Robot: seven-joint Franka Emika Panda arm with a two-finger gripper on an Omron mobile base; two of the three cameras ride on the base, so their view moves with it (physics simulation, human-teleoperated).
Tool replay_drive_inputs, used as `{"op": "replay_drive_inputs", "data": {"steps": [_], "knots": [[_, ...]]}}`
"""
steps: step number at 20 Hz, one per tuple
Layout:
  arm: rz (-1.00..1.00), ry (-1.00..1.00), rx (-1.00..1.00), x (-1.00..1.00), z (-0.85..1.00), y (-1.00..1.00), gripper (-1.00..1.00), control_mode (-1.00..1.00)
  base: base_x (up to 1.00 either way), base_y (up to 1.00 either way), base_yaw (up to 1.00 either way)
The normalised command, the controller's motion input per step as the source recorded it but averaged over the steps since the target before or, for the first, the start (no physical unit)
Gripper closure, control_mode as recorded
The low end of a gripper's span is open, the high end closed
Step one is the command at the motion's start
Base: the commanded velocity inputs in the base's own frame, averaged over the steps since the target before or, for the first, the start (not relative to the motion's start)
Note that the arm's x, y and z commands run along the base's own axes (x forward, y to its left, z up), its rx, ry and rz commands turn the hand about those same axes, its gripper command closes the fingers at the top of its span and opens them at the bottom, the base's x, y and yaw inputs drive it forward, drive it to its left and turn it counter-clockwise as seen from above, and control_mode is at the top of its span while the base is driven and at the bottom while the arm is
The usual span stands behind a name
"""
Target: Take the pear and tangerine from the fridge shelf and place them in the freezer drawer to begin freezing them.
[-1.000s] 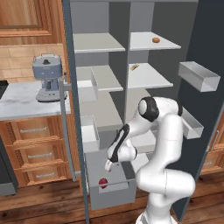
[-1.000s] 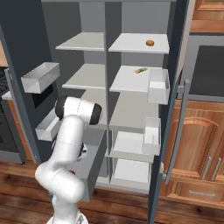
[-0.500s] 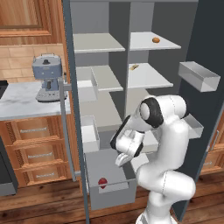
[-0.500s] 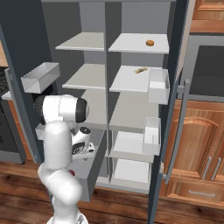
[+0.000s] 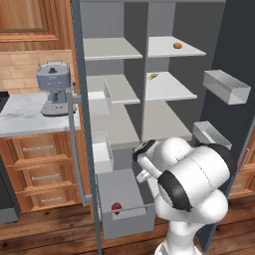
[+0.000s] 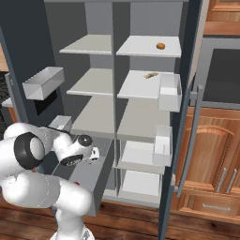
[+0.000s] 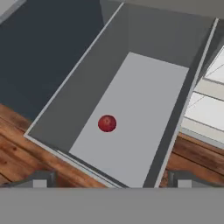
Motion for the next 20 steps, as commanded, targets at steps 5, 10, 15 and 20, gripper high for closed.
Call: {"op": "replay_drive_inputs", "data": {"steps": [5,10,15,20], "knots": [[-0.12,0.0,0.0,-0.15,1.0,-0.29,-1.0,-1.0,0.0,0.0,0.0],[-0.05,0.0,0.04,-0.33,0.86,-0.42,-1.0,-1.0,0.0,0.0,0.0],[-0.09,-0.03,0.06,-0.6,0.73,-0.29,-1.0,-1.0,0.0,0.0,0.0],[-0.22,-0.17,0.0,-0.76,0.69,-0.25,-1.0,-1.0,0.0,0.0,0.0]]}}
